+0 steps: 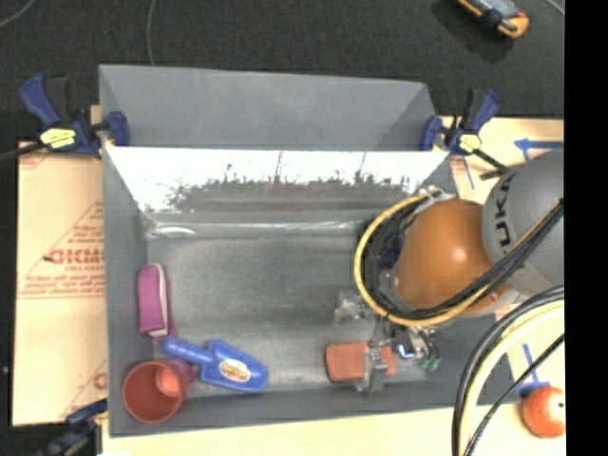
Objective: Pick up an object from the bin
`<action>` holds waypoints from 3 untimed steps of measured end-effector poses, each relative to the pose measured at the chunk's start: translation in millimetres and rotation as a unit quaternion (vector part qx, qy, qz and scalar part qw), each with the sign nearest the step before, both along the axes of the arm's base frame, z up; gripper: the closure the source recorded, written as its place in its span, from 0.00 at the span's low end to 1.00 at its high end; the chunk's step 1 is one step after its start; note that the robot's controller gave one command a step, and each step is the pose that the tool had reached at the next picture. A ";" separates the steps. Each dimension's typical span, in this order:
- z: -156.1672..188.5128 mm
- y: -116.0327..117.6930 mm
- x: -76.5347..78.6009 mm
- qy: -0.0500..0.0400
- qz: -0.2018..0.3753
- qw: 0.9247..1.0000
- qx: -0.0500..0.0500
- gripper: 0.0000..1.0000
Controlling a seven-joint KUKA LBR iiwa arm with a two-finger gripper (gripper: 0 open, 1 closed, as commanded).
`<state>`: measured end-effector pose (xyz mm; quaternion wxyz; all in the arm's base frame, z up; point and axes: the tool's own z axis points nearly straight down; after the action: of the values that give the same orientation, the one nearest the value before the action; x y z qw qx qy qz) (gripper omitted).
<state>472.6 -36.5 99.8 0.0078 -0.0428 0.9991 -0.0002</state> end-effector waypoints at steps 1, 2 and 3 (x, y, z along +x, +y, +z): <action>-28.2 0.9 5.5 -0.005 -0.015 1.000 0.000 0.00; -28.8 1.3 3.9 -0.003 -0.008 1.000 0.000 1.00; -28.8 1.4 3.8 -0.003 -0.008 1.000 0.000 1.00</action>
Offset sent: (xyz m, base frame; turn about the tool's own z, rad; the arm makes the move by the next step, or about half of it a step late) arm 0.0024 0.0024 -0.0298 0.0129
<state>476.4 -35.1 71.0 0.0106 -0.0352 0.9993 -0.0008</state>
